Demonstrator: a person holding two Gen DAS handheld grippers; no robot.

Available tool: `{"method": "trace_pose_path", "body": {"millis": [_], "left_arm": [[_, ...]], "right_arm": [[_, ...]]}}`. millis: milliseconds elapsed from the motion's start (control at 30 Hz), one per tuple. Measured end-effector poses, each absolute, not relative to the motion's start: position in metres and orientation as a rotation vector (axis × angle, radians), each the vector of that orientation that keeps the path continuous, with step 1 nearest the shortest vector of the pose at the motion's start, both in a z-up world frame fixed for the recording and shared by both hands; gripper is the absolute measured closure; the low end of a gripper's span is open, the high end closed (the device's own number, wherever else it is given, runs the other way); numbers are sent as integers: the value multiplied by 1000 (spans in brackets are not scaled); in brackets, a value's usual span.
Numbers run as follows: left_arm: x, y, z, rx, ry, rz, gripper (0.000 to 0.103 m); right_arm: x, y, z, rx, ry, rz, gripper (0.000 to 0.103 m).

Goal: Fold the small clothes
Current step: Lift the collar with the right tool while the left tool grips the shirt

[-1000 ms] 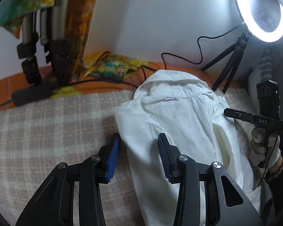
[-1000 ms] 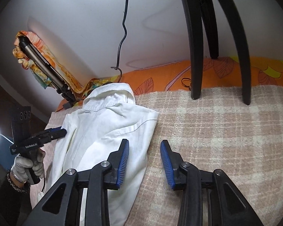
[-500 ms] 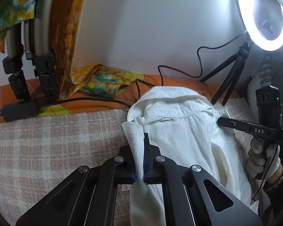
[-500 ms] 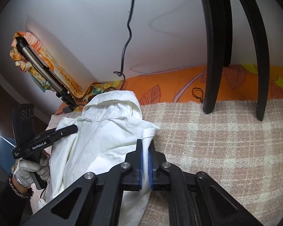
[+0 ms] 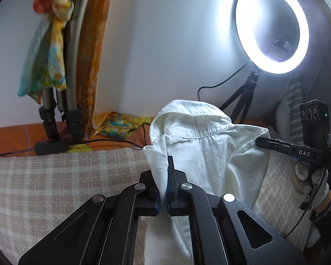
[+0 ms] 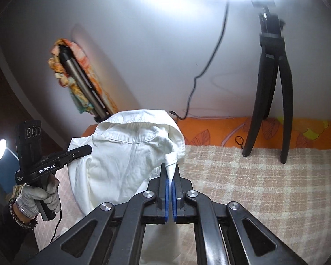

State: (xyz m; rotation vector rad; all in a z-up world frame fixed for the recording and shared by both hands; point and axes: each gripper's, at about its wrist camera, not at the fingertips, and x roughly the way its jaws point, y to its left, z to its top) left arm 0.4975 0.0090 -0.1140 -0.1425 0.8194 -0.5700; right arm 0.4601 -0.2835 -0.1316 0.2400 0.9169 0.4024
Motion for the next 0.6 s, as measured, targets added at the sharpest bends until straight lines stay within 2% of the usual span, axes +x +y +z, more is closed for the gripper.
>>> {"method": "trace_pose_path", "body": {"millis": [333,600], "left_arm": [[425,31,-75,-114,774,-581,101],[363,39,-70,-79,757,-591,101]], "right_arm": [[380,-272,-75,201,878,418,103],[297,-260,-60,161,889,422,103]]}}
